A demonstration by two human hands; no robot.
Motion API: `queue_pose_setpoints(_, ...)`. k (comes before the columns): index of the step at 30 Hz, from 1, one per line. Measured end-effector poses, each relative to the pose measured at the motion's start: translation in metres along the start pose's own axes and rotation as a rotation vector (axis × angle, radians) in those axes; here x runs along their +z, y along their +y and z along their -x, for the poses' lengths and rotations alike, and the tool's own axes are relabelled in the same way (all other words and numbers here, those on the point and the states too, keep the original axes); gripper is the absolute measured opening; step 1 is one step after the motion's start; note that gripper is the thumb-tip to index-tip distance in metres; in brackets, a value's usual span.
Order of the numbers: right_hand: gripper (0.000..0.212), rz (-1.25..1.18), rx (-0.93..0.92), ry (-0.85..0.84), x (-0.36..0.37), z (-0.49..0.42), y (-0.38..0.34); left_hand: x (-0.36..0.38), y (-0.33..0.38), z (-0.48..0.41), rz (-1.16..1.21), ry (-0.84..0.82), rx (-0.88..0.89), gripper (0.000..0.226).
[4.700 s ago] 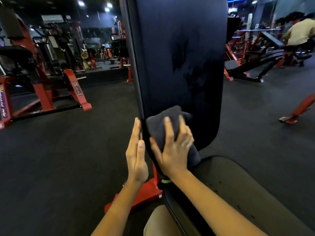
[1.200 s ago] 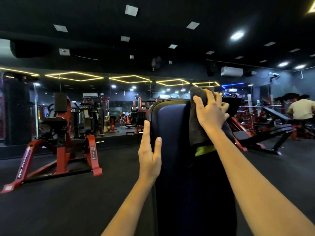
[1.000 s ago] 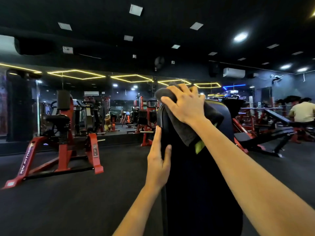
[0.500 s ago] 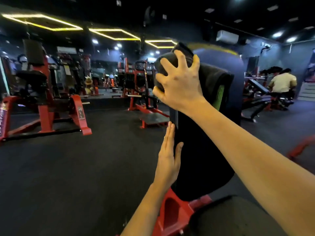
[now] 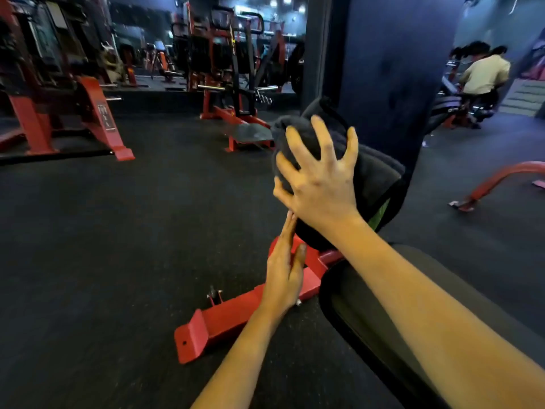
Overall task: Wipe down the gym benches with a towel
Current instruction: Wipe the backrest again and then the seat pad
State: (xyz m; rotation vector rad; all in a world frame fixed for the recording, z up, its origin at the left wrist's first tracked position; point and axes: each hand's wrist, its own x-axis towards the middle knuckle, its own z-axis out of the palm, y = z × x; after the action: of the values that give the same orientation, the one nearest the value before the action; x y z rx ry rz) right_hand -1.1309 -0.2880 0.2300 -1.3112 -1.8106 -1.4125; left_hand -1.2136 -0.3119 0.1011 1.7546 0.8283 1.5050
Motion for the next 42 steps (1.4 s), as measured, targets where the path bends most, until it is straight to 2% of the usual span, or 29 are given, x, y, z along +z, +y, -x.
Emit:
queue_pose_setpoints(7, 0.033, -0.050, -0.087, 0.060, 0.009, 0.043, -0.005, -0.011, -0.021, 0.024, -0.003, -0.013, -0.081, 0.045)
queue_pose_setpoints(11, 0.038, -0.079, -0.262, 0.104, 0.015, 0.066, 0.006, -0.011, -0.029, 0.029, 0.008, 0.031, -0.121, 0.046)
queue_pose_setpoints(14, 0.038, -0.074, -0.351, 0.142, 0.012, 0.050, 0.018, -0.005, -0.020, 0.015, 0.009, 0.052, -0.093, 0.050)
queue_pose_setpoints(18, 0.035, -0.110, -0.277, 0.175, -0.002, -0.007, 0.043, 0.001, 0.028, -0.046, 0.089, 0.138, 0.012, 0.047)
queue_pose_setpoints(22, 0.035, -0.178, -0.256, 0.191, -0.019, -0.066, 0.074, -0.002, 0.083, -0.112, 0.251, 0.192, 0.044, 0.040)
queue_pose_setpoints(30, 0.041, -0.326, -0.096, 0.175, -0.048, -0.183, 0.138, -0.021, 0.192, -0.214, 0.309, 0.237, 0.107, 0.031)
queue_pose_setpoints(32, 0.043, -0.427, 0.067, 0.083, -0.057, -0.222, 0.160, -0.029, 0.221, -0.238, 0.259, 0.240, 0.117, 0.036)
queue_pose_setpoints(33, 0.046, -0.509, 0.188, -0.019, -0.062, -0.242, 0.173, -0.033, 0.239, -0.251, 0.213, 0.227, 0.117, 0.039)
queue_pose_setpoints(35, 0.056, -0.626, 0.386, -0.309, -0.060, -0.270, 0.197, -0.036, 0.269, -0.269, 0.095, 0.149, 0.103, 0.044)
queue_pose_setpoints(37, 0.061, -0.648, 0.464, -0.541, -0.053, -0.281, 0.223, -0.035, 0.296, -0.287, -0.038, 0.018, 0.008, 0.048)
queue_pose_setpoints(39, 0.056, -0.643, 0.538, -0.619, -0.044, -0.276, 0.253, -0.032, 0.314, -0.303, -0.285, -0.121, -0.090, 0.054)
queue_pose_setpoints(42, 0.048, -0.639, 0.736, -0.732, -0.037, -0.267, 0.286, -0.026, 0.327, -0.313, -0.603, -0.254, -0.120, 0.059)
